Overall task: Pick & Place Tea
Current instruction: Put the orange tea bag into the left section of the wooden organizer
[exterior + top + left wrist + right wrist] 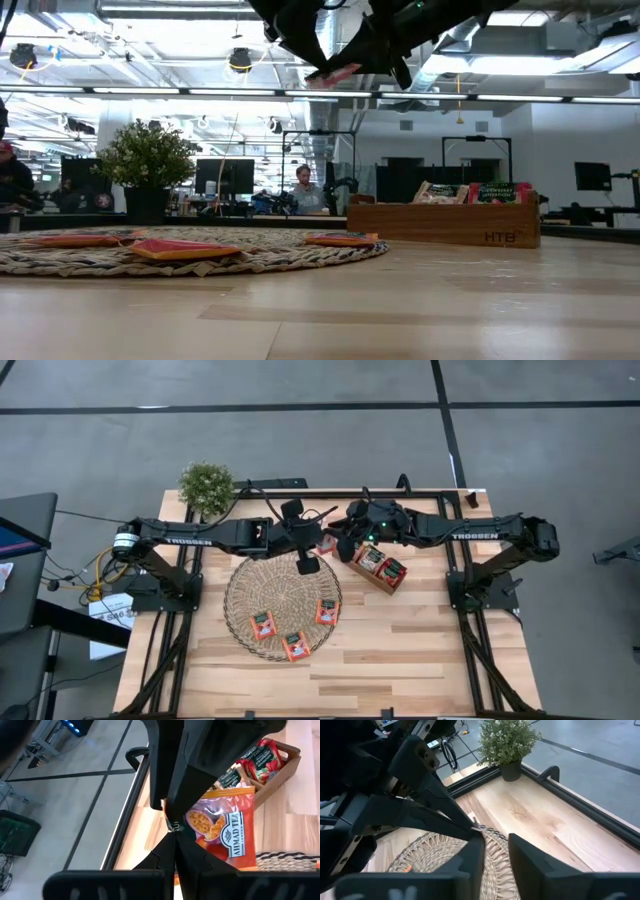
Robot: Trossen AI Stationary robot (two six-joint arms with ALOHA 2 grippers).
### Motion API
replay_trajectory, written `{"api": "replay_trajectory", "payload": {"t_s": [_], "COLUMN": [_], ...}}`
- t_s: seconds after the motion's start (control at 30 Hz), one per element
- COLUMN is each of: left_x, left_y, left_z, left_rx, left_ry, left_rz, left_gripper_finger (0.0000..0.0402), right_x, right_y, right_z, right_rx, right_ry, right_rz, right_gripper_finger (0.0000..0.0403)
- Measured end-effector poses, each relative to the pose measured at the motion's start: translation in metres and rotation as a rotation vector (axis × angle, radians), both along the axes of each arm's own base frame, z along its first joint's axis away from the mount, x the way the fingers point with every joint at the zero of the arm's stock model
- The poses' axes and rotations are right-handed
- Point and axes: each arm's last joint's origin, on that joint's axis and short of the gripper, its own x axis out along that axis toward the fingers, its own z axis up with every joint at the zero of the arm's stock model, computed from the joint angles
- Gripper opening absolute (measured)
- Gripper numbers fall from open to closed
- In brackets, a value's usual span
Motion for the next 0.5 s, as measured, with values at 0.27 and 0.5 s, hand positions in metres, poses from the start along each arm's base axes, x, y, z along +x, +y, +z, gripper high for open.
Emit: {"api": "replay_trajectory", "payload": {"t_s": [0.27,0.5], "left_x": [0.0004,0.0005], "left_y": [0.0001,0.0002], "left_z": [0.0005,0.0007], "left_rx": [0.0,0.001], "left_ry": [-0.008,-0.01], "left_rz": [0.0,0.002], "left_gripper_finger": [0.0,0.0], "right_x": [0.0,0.0003], "right_y": [-0.0001,0.0016], "right_z": [-0.0001,0.0001], "right_rx": [-0.03,-0.047], "right_ry": [0.008,0.01], "right_rz": [0.013,-0.005], "right_gripper_finger": [0.0007,0.0001]}}
